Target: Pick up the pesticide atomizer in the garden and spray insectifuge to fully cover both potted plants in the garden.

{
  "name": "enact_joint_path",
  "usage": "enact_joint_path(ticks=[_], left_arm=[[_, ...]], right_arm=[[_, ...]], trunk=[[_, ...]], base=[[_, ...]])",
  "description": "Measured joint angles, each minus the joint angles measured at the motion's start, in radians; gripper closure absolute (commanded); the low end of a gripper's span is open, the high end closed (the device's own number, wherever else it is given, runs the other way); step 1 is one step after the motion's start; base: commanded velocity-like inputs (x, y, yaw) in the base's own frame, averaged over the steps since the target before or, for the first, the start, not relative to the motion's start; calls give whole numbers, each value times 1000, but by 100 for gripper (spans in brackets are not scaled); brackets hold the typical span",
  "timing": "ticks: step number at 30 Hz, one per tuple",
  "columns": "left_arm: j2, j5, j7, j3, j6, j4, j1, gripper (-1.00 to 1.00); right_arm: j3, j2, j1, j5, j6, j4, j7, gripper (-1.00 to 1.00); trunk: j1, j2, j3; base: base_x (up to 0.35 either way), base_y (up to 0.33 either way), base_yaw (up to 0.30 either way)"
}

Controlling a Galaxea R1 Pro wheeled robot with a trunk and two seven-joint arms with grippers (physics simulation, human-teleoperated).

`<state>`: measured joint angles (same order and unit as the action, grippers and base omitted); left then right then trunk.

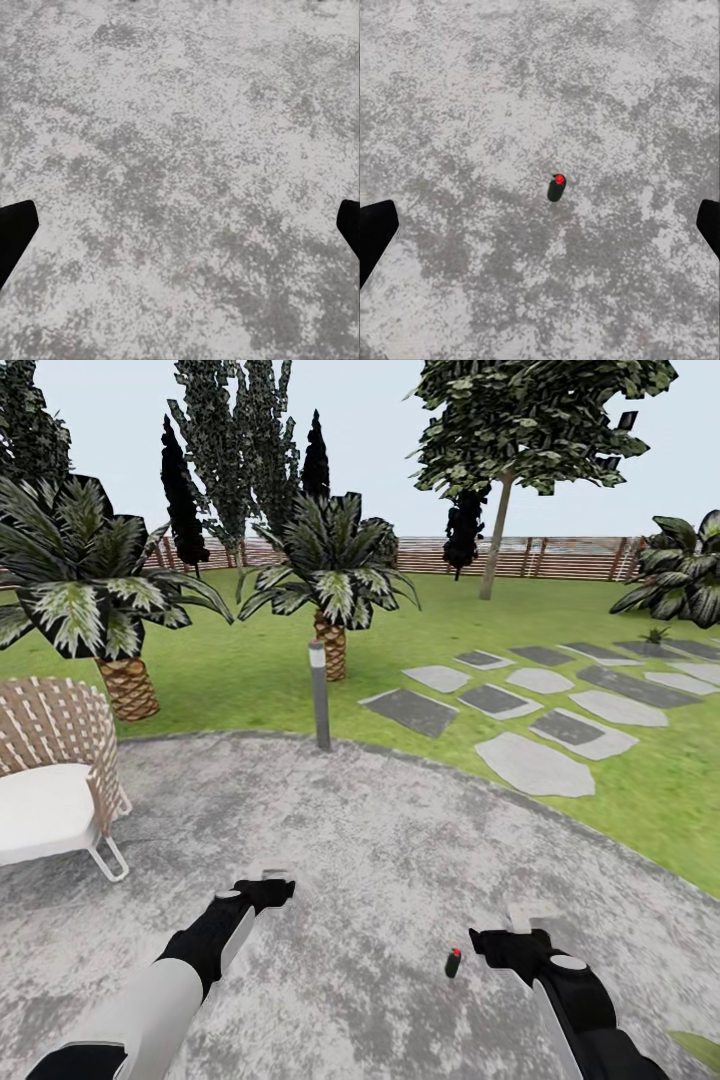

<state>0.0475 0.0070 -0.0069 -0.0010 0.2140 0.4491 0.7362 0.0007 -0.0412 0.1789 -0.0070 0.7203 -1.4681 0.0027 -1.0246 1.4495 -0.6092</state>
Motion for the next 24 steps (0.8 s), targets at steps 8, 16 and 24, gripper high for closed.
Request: enact_joint_path(ticks=[8, 16, 24], left_arm=[[0, 0, 0, 0, 0, 0, 0, -100], [1, 0, 0, 0, 0, 0, 0, -100], [2, 0, 0, 0, 0, 0, 0, -100]], right_arm=[[1, 0, 0, 0, 0, 0, -1, -100], [1, 0, 0, 0, 0, 0, -1, -100], [3, 1, 0, 0, 0, 0, -1, -100]], trunk=[[0, 0, 0], [0, 0, 0], [0, 0, 0]], base=[[264, 221, 0], [272, 221, 0], [278, 221, -15]])
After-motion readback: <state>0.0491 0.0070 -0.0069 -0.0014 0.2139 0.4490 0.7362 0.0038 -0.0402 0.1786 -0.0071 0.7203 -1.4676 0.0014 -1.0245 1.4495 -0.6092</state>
